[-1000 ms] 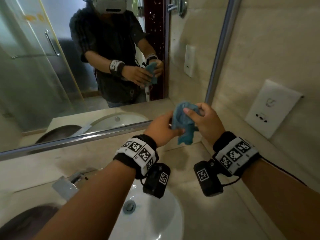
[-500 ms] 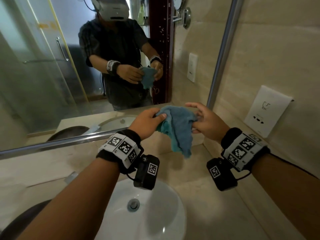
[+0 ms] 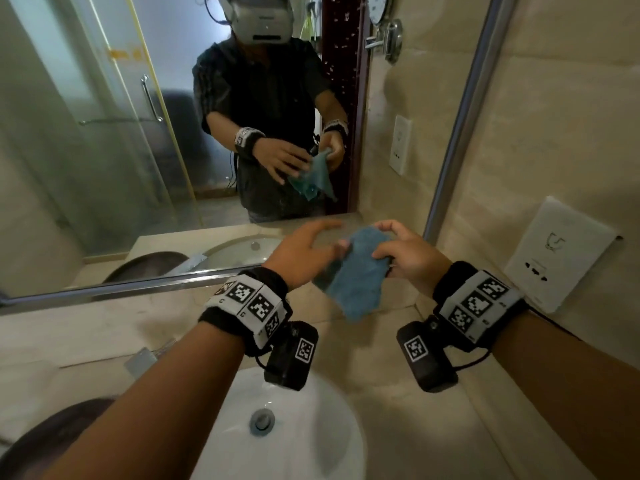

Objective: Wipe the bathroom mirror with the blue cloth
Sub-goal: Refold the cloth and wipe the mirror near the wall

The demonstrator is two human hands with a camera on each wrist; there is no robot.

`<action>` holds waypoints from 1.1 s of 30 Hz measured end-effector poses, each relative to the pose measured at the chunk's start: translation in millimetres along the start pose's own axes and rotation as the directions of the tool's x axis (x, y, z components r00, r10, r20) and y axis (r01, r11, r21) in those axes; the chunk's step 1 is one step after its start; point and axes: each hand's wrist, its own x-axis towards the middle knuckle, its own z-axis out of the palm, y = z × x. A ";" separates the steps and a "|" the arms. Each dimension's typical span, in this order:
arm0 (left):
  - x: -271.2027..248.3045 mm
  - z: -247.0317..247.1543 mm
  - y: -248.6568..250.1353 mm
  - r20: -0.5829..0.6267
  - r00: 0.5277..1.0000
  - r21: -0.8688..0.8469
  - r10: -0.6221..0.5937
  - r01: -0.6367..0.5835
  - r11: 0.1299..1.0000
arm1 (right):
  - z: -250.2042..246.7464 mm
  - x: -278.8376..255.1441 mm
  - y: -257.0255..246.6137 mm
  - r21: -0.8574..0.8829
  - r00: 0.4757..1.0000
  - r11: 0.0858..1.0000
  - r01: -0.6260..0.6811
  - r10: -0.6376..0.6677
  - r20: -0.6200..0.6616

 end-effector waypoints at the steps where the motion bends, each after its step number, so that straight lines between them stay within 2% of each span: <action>1: 1.5 2.7 2.9 0.133 0.991 -0.026 -0.004 0.007 1.000 | -1.7 2.5 -1.6 0.031 1.000 0.999 0.016 -0.016 0.000; 2: 4.0 5.6 3.8 0.210 0.978 -0.020 0.008 -0.003 1.000 | -3.6 5.2 -3.0 0.074 1.000 0.997 0.031 -0.031 -0.001; 3: 6.5 8.0 4.1 0.218 0.976 0.019 0.025 -0.030 0.999 | -5.2 7.4 -4.2 0.108 0.999 0.993 0.046 -0.046 -0.005; 5: 12.0 10.0 4.4 0.099 0.994 0.129 0.047 -0.060 0.990 | -9.0 12.5 -5.6 0.084 0.996 0.992 0.092 -0.092 -0.006; 7: 17.7 9.8 4.3 -0.010 0.998 0.146 0.067 -0.065 0.987 | -12.9 16.3 -5.1 -0.020 0.992 0.992 0.124 -0.124 0.036; 10: 27.7 10.2 4.0 -0.004 0.998 0.080 0.060 -0.060 0.995 | -14.8 22.1 0.0 -0.028 0.990 0.994 0.101 -0.098 0.104; 13: 41.0 9.7 1.7 -0.019 0.998 0.099 0.062 -0.060 0.993 | -13.1 30.3 2.4 0.056 0.994 0.993 0.100 -0.102 0.036; 15: 51.0 5.6 0.0 -0.094 0.990 0.121 0.101 -0.089 0.989 | -15.0 39.8 -1.5 0.056 0.982 0.980 0.189 -0.188 -0.013; 17: 60.2 -0.1 0.4 -0.183 0.977 0.100 0.110 -0.093 0.991 | -18.4 49.4 -11.5 -0.098 0.926 0.927 0.362 -0.370 -0.079; 19: 68.1 -5.7 5.1 -0.264 0.958 0.098 0.116 -0.093 0.991 | -20.5 59.2 -23.5 -0.331 0.817 0.797 0.506 -0.565 -0.110; 20: 72.4 -8.1 7.7 -0.298 0.947 0.104 0.121 -0.093 0.990 | -19.1 63.3 -27.3 -0.432 0.771 0.729 0.530 -0.627 -0.112; 21: 77.1 -10.6 10.4 -0.328 0.937 0.096 0.119 -0.092 0.991 | -16.3 65.6 -29.6 -0.499 0.748 0.685 0.531 -0.656 -0.103; 23: 86.7 -14.7 15.6 -0.363 0.929 0.029 0.069 -0.062 0.998 | -10.2 67.2 -27.7 -0.515 0.761 0.662 0.544 -0.648 -0.029; 25: 92.8 -18.1 19.3 -0.330 0.944 -0.115 -0.027 -0.012 0.993 | -6.4 64.6 -23.0 -0.464 0.785 0.685 0.562 -0.618 0.039; 28: 91.1 -20.1 25.2 -0.207 0.969 -0.412 -0.133 0.037 0.910 | -7.2 69.2 -22.5 -0.384 0.817 0.758 0.527 -0.576 -0.016; 31: 86.8 -17.4 24.3 -0.140 0.979 -0.488 -0.147 0.061 0.871 | -7.9 77.9 -24.0 -0.299 0.839 0.807 0.510 -0.543 -0.033; 33: 84.3 -16.9 21.8 -0.113 0.985 -0.502 -0.127 0.054 0.863 | -5.5 81.6 -22.9 -0.303 0.823 0.786 0.538 -0.568 -0.014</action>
